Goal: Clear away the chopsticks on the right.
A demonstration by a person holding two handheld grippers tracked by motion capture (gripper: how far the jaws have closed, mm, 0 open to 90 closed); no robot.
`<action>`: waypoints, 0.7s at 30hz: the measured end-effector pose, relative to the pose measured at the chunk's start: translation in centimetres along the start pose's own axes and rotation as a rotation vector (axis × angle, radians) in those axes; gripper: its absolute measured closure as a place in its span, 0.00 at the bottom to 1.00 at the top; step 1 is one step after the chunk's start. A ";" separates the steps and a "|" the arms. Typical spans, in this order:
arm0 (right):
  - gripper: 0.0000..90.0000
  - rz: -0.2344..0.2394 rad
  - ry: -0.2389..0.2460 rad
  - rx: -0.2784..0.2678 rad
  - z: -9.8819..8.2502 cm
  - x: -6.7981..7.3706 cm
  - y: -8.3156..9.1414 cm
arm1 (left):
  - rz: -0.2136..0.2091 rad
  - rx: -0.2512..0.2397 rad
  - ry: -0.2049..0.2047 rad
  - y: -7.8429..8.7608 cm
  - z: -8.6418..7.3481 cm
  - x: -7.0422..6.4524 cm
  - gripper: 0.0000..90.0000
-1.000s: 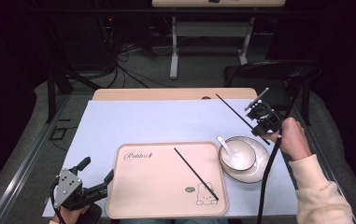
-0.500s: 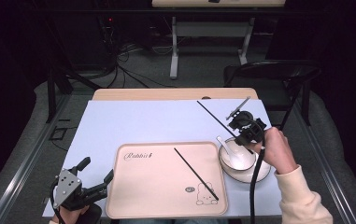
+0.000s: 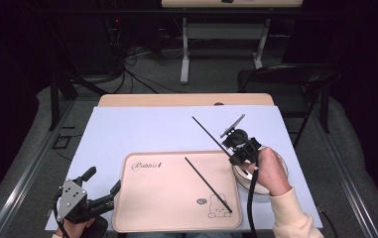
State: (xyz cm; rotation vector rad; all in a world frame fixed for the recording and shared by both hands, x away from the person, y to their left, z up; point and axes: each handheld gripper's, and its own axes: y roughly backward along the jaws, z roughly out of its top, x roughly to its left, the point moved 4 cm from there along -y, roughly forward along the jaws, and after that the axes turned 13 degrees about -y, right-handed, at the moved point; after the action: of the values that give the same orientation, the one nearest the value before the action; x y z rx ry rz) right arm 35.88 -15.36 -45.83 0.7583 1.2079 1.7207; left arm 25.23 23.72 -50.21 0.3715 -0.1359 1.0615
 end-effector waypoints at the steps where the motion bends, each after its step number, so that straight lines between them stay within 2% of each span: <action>1: 0.94 0.006 -0.006 0.003 -0.2 0.4 -0.3 | 0.000 0.001 -0.001 0.0 0.0 0.0 0.15; 6: 0.94 0.018 -0.003 0.026 -1.0 1.6 -1.8 | -0.001 0.001 -0.001 0.0 0.0 0.0 0.15; 7: 0.94 0.023 0.003 0.044 -1.3 2.0 -2.6 | -0.002 0.001 0.000 0.0 0.0 0.0 0.15; 9: 0.94 0.031 0.008 0.050 -1.5 2.3 -2.9 | -0.002 0.003 -0.001 0.0 0.0 0.0 0.15; 10: 0.94 0.042 0.009 0.065 -1.9 2.9 -3.8 | -0.003 0.002 -0.002 0.0 0.0 0.0 0.15; 12: 0.94 0.048 -0.001 0.071 -2.0 3.1 -4.1 | -0.002 0.002 -0.001 0.0 0.0 0.0 0.15; 14: 0.94 0.054 -0.001 0.101 -2.5 3.6 -5.3 | -0.001 0.000 0.000 0.0 0.0 0.0 0.15; 17: 0.94 0.049 0.007 0.101 -2.6 3.6 -5.8 | -0.001 0.000 0.000 0.0 0.0 0.0 0.15; 21: 0.94 0.058 -0.021 0.122 -3.1 3.8 -6.8 | -0.002 0.001 0.000 0.0 0.0 0.0 0.15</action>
State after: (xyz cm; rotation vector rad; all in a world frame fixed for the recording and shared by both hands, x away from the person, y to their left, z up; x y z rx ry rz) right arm 33.76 -12.19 -53.32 0.8895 1.2966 1.6929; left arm 25.24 23.69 -50.21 0.3721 -0.1350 1.0600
